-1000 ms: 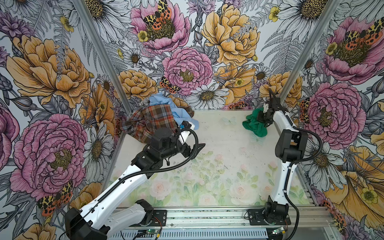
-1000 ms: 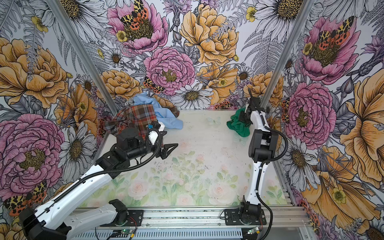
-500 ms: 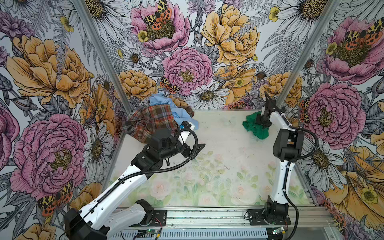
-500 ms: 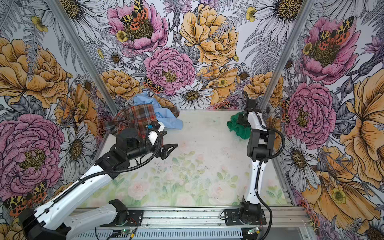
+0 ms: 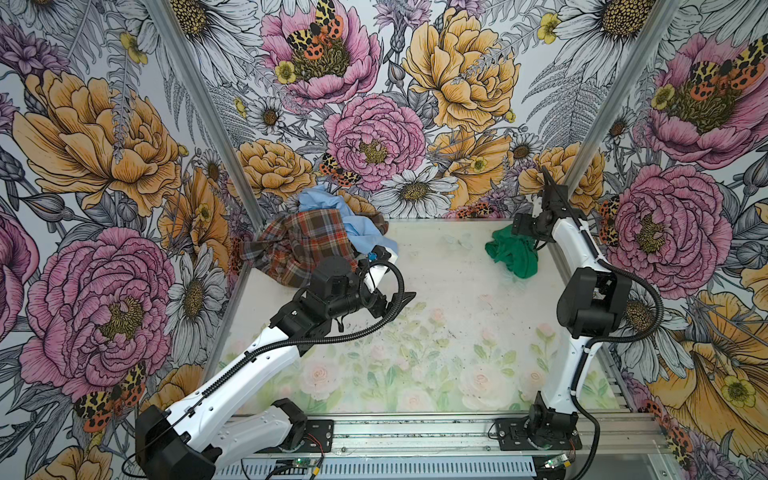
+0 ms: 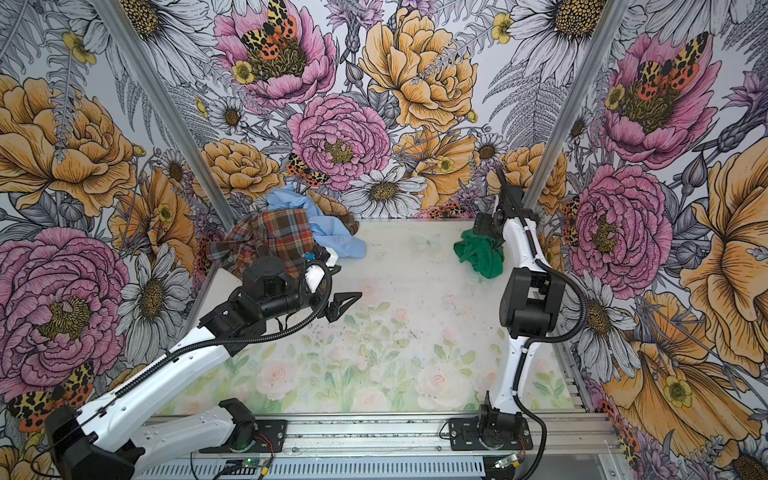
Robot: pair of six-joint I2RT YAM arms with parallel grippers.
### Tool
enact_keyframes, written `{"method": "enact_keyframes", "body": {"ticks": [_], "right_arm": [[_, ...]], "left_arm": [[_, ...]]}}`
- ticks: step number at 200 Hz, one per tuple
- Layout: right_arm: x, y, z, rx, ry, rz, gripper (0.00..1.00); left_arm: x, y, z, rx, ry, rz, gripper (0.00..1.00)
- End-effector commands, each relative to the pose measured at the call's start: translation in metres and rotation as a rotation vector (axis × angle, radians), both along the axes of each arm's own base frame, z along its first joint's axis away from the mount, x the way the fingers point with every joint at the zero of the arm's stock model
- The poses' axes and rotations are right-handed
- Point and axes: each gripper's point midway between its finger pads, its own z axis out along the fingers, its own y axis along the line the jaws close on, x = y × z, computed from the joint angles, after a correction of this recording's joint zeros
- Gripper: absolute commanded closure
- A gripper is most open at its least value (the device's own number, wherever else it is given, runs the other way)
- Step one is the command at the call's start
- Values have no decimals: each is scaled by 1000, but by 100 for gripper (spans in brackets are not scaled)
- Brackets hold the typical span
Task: Pick out a specific cloth from the pile
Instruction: 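Open the right gripper and draw it back from the green cloth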
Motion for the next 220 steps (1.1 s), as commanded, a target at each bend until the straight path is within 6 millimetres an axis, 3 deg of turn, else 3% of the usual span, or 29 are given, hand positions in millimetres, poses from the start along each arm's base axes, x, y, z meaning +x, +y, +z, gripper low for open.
{"method": "enact_keyframes", "body": {"ticks": [1,23,45,73,101,128,158,181,207,220], "right_arm": [[-4,19,44,21,-117,63,1],[-18,27,71,14,-195,78,1],[-36,33,81,21,-244,73,1],[-64,47,70,60,-242,70,1],[-103,69,44,68,-215,73,1],[-142,76,25,76,-243,42,1],[-177,76,31,46,-410,41,1],[-195,54,21,-10,-404,-82,0],[-206,37,-12,-48,-327,-175,0],[-209,36,-26,-57,-324,-172,0]], "left_arm": [[1,-5,1,1,-37,-23,1],[5,-6,0,6,-40,-14,1],[6,-6,0,9,-41,-9,1],[5,-4,-2,15,-39,-7,1],[7,-3,-3,15,-42,7,1],[24,10,-8,14,-47,127,1],[69,73,-19,40,-41,509,1],[94,142,-36,36,0,809,1],[94,220,-58,75,-67,1157,1],[89,239,-69,117,-161,1224,1]]}}
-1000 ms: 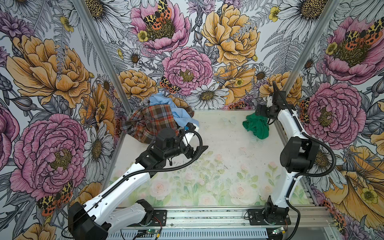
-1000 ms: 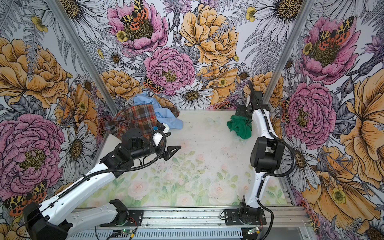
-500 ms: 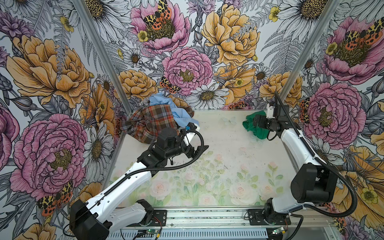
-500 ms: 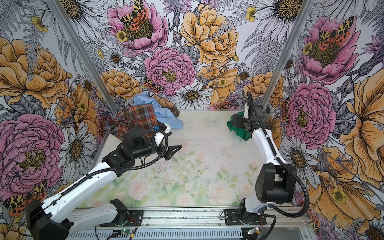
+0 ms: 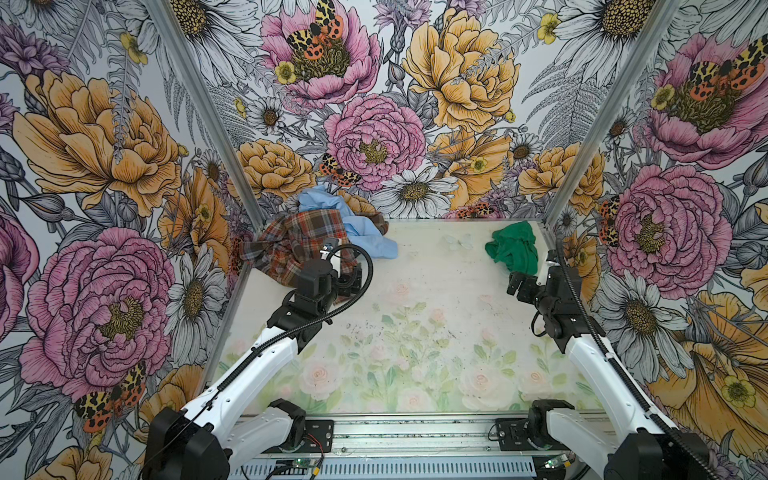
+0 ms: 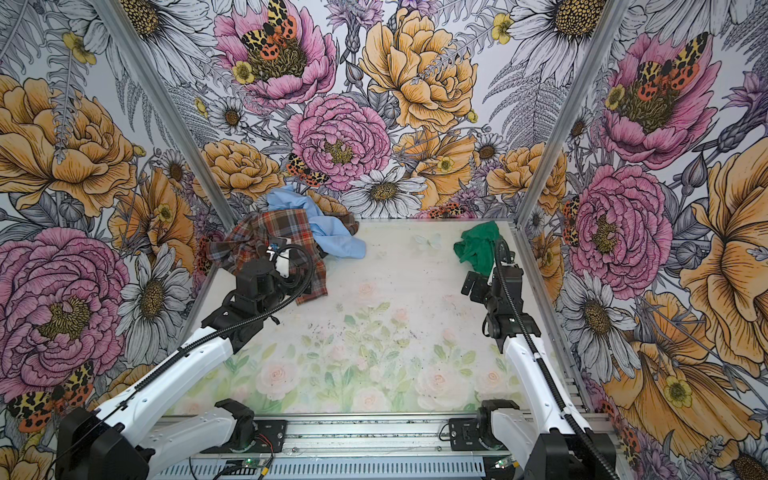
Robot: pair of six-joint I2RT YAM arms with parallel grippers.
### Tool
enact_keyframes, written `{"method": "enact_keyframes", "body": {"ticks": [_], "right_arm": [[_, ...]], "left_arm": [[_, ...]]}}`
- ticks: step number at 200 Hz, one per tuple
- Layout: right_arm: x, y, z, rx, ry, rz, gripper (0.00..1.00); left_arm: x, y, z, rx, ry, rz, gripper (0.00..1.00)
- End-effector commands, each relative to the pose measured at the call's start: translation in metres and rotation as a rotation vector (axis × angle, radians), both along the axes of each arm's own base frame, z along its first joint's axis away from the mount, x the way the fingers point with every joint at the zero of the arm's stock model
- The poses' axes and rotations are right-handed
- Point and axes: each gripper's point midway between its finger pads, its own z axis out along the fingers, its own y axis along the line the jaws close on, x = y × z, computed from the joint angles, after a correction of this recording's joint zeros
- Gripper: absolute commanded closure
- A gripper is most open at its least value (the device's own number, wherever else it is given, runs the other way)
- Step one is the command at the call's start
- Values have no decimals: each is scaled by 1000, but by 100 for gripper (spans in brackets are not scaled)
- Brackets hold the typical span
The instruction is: Pick out a specific cloth from the pile
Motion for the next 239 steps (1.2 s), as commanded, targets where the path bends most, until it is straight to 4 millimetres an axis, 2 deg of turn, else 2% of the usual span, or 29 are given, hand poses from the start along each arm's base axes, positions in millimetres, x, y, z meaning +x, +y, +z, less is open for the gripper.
{"method": "enact_keyframes", "body": {"ticks": [1,23,51,65,87,104,134,152,168,188,202,212,226,239], "right_arm": [[-4,-16,-19,-29,-3,-89,1],[-2,-10,-29,-47,-106,-31,1],[-4,-22,-21,-127,-234,-80,0],[-4,-26,-33,-143,-253,-91,0],[4,-21,-48,-136,-214,-52,0],[12,-20,-44,-141,-250,-45,0],[27,-18,-43,-158,-273,-25,0],[34,-12,-40,-166,-307,15,0],[39,-12,-38,-195,-319,26,0],[43,-10,-46,-211,-353,45,0],[45,-1,-59,-212,-365,97,1],[45,2,-53,-219,-406,107,0],[49,-6,-62,-211,-336,67,1],[60,-3,-64,-201,-300,90,0]], "left_arm": [[-8,60,-2,95,-144,287,1],[-17,77,-21,212,-227,348,1],[-18,94,-47,184,-257,387,1],[-15,100,-57,137,-284,385,1],[-5,106,-73,66,-284,359,1],[4,100,-72,66,-311,295,1],[16,98,-90,57,-310,245,1],[11,106,-100,25,-319,264,1],[12,103,-96,32,-347,252,1],[19,104,-99,42,-314,266,1],[23,105,-101,42,-289,269,1],[26,106,-102,42,-277,276,1],[29,108,-103,38,-258,283,1],[34,112,-106,34,-228,296,1]]}}
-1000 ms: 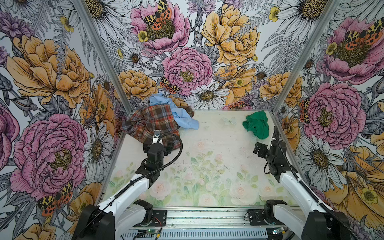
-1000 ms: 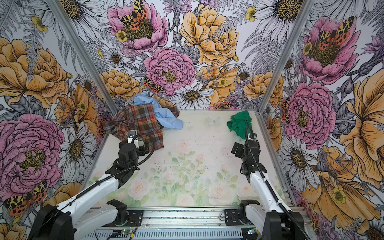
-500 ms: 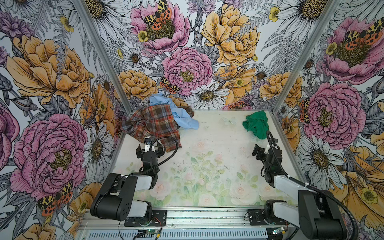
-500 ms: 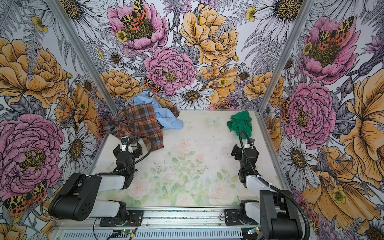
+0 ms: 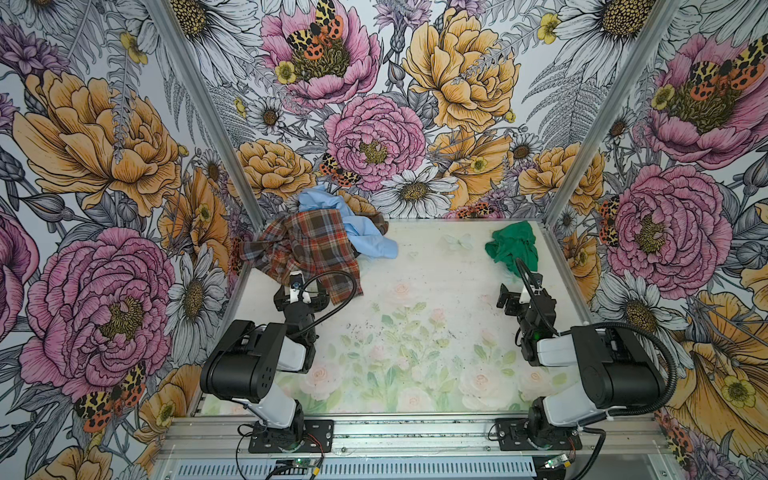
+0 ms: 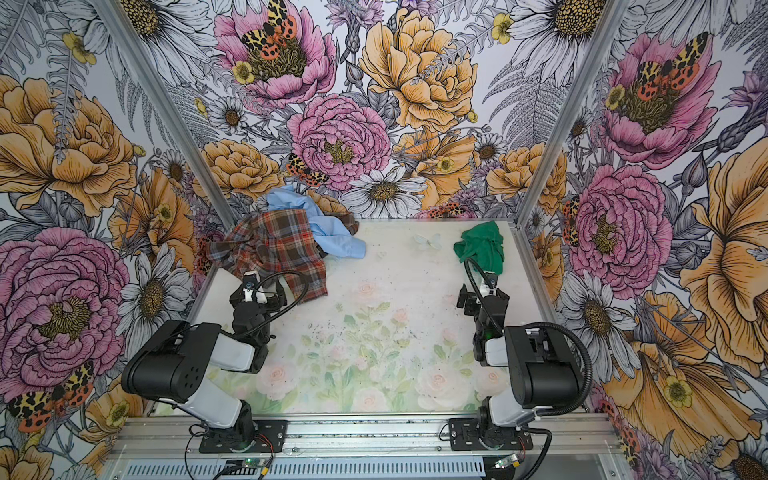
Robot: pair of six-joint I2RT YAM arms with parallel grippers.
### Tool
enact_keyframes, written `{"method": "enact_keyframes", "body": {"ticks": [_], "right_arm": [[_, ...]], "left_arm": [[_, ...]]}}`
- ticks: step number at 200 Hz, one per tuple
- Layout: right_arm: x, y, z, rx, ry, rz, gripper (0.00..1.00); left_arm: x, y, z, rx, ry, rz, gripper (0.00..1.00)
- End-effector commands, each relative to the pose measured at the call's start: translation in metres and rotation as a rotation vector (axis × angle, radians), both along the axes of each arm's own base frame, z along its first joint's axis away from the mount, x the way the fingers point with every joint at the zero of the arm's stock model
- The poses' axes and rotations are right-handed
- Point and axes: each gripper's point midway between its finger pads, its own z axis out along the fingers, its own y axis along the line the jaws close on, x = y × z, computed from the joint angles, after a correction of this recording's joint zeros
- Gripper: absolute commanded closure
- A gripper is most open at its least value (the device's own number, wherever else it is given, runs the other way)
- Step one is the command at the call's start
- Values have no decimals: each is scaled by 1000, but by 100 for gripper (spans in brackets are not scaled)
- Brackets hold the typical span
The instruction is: Pick out a specific cloth from the pile
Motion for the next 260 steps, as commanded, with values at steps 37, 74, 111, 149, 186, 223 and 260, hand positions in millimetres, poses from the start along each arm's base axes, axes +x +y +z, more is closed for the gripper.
{"method": "enact_keyframes", "body": {"ticks": [37,74,111,149,186,223,260], "right_arm": [[25,9,19,-24,-8,47,0],[12,2,26,-26,-84,-2,0],[1,-4,31,-23,-141,-43,0],[14,6,26,-32,-85,20,0],[12,6,27,-34,-94,22,0],[11,9,27,-41,-100,30,1],[-13,-30,31,17,-168,-192,1]], "left_arm": [[20,13,-3,-97,63,-13,1],[18,12,-2,-91,55,-9,1],[14,10,0,-63,38,18,1],[14,10,0,-62,40,19,1],[14,10,0,-61,38,19,1],[13,8,1,-55,33,18,1],[11,7,2,-50,23,20,1]]}}
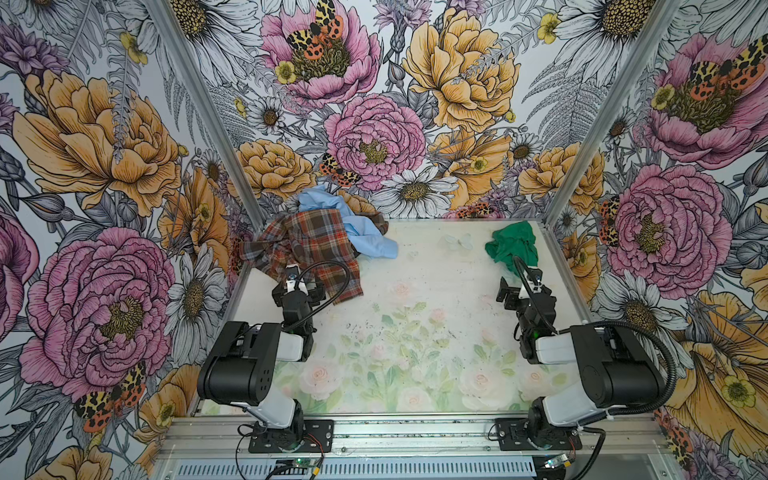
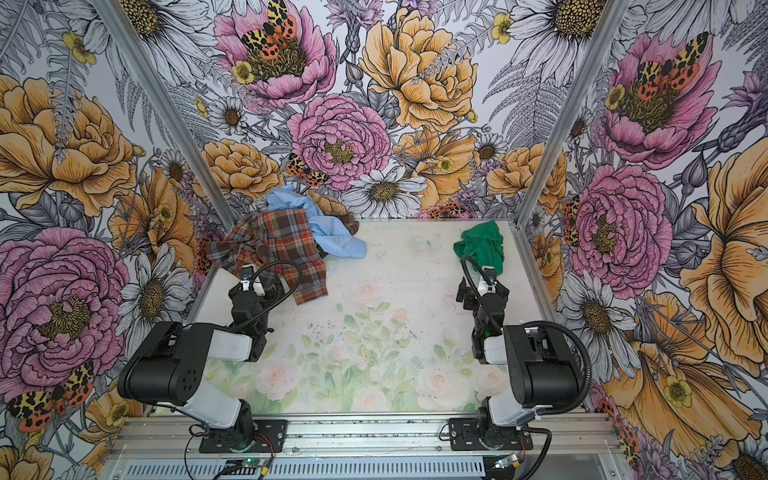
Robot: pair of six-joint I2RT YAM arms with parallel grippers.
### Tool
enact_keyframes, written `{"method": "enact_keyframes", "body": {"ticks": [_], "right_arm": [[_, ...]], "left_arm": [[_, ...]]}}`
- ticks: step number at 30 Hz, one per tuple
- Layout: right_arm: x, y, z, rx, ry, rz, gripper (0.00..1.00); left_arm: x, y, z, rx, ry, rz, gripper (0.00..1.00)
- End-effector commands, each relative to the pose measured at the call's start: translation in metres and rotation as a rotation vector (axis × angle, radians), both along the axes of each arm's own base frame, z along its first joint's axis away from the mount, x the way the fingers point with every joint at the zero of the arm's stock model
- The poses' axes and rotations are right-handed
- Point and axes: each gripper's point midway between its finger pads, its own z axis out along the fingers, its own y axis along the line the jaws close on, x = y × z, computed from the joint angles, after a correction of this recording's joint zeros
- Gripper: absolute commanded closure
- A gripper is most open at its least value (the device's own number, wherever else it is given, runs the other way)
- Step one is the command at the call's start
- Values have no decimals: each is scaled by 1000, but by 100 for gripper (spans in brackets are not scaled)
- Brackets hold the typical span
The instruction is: Pick out a specific cloth from the pile
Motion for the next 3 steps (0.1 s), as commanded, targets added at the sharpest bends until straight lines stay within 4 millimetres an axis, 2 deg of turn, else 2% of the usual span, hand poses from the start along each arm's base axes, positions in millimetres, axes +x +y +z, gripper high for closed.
{"method": "enact_keyframes", "body": {"ticks": [1,2,3], "right_arm": [[-22,-29,10,63,-99,-165,1],[-32,-34,10,90,-144,-161,0],[-33,-34,12,89,-170,-143,0]], "left_arm": [[-3,0,11,9,-47,14,1],[-6,2,11,9,-57,28,1],[-9,3,11,2,-62,27,1]]}}
